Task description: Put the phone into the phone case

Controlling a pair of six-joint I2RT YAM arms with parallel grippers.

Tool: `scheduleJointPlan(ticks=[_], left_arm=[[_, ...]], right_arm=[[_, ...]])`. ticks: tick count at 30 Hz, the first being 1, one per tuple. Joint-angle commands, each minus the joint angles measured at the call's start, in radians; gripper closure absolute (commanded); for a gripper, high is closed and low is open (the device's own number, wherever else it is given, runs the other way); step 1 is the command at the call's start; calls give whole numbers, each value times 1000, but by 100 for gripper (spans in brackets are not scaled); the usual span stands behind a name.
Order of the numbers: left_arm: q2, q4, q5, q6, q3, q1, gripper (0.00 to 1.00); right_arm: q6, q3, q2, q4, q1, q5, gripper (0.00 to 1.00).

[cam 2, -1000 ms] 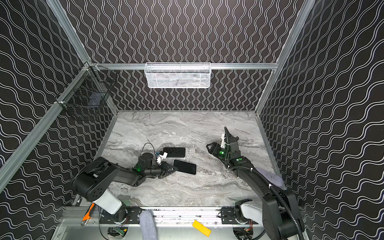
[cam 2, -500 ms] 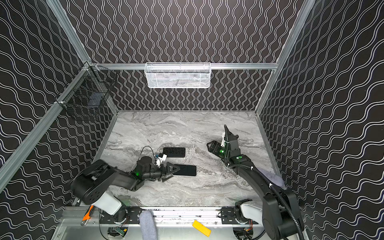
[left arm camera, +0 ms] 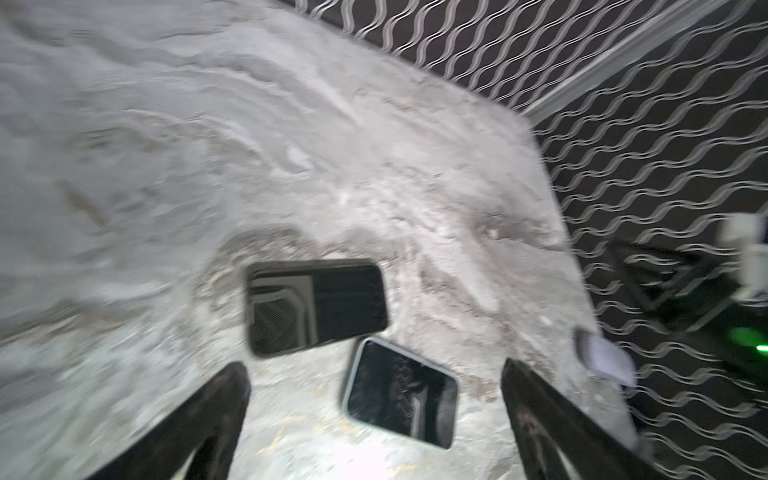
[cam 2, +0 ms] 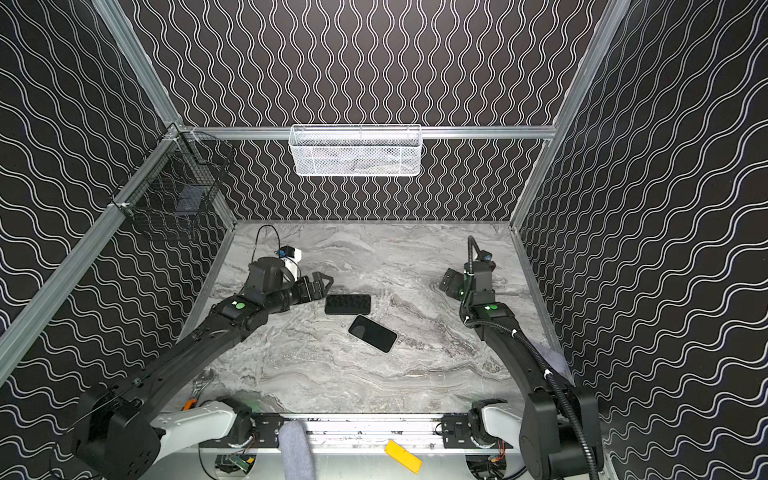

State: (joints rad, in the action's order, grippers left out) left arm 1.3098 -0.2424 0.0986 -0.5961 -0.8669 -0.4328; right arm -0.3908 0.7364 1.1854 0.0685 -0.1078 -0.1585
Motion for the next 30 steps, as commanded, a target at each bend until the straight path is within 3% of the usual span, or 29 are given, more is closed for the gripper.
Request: scheduleJointPlan(ticks=[1, 4, 8, 11, 13, 15, 17, 19, 25, 30], left_arm=[[-45, -61, -195, 38, 13, 27, 2], [-100, -32, -284, 53, 37, 70, 2], [-131, 106, -365, 217, 79, 108, 1], [-127, 299, -397, 381, 159, 127, 2], [-117, 531, -418, 469, 275, 157, 2], [-80, 730, -419, 478, 382, 215, 2], [-24, 782, -376, 431, 410, 291, 1], [23, 793, -346, 470, 389, 327, 1], [130, 1001, -267, 549, 394, 398, 1], [135, 944, -210, 538, 372, 439, 1]], right_arm=[[27, -30, -21, -115, 63, -14, 8], [35, -85, -41, -210, 122, 2, 8], [44, -177, -70, -355, 151, 91, 7], [115, -267, -83, -481, 151, 110, 7], [178, -353, -93, -591, 151, 51, 7], [239, -433, -98, -706, 151, -7, 7], [271, -499, -101, -793, 151, -82, 7], [269, -563, -92, -893, 151, -115, 6], [311, -682, 92, -1370, 151, -81, 5], [337, -626, 310, -1484, 152, -33, 4]])
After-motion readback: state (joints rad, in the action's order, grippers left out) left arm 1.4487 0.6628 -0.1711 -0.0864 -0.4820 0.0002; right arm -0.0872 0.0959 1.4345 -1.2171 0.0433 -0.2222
